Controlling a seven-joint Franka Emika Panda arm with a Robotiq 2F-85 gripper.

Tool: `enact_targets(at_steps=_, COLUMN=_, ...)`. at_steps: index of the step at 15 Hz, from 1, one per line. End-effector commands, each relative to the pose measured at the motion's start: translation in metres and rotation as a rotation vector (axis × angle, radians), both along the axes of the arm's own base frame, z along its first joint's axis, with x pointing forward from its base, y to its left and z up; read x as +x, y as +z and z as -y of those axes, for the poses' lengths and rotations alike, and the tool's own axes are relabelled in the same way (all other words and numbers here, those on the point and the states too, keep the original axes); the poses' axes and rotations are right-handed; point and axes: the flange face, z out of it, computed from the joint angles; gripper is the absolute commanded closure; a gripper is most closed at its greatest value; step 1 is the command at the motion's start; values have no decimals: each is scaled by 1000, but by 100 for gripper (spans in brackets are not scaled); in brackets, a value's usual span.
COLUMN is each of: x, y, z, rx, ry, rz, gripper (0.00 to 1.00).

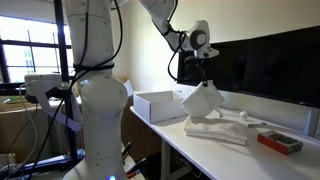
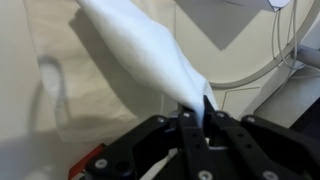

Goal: Pick up three towel from the table and put it in the box.

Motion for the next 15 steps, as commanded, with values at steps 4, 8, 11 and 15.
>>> enact_targets(at_steps=4, x=15, y=72, z=-46, rx=-92, ry=30, rz=-19, gripper=90)
enact_targets(at_steps=8, x=17, y=110, z=-79, rx=-161, ry=89, rz=-12, gripper=91)
enact_targets(at_steps=11, x=15, y=133, z=-115, rx=-239, ry=157, rz=9, gripper=91)
enact_targets(at_steps=15, x=13, y=148, z=-164, rx=-305, ry=241, rz=45, gripper=91)
